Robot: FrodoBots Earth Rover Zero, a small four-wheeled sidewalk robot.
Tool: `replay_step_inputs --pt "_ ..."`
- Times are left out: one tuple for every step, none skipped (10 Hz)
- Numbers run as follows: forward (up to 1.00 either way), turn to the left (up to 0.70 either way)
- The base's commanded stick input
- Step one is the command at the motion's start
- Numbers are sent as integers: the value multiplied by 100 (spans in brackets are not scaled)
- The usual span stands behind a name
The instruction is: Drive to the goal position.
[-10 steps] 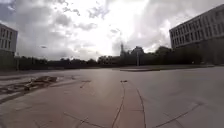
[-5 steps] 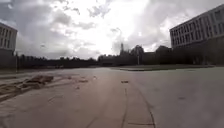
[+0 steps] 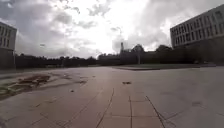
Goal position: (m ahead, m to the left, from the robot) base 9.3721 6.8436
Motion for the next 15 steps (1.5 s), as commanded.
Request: replay_step_inputs --pt "70 0" --pt "70 0" --pt "70 0" --pt "70 0" --pt "70 0" --pt "70 0" --pt "70 0" --pt "70 0" --pt "70 0" --pt "70 0" --pt "70 0" --pt "70 0" --pt "70 0" --pt "70 0" --pt "70 0"
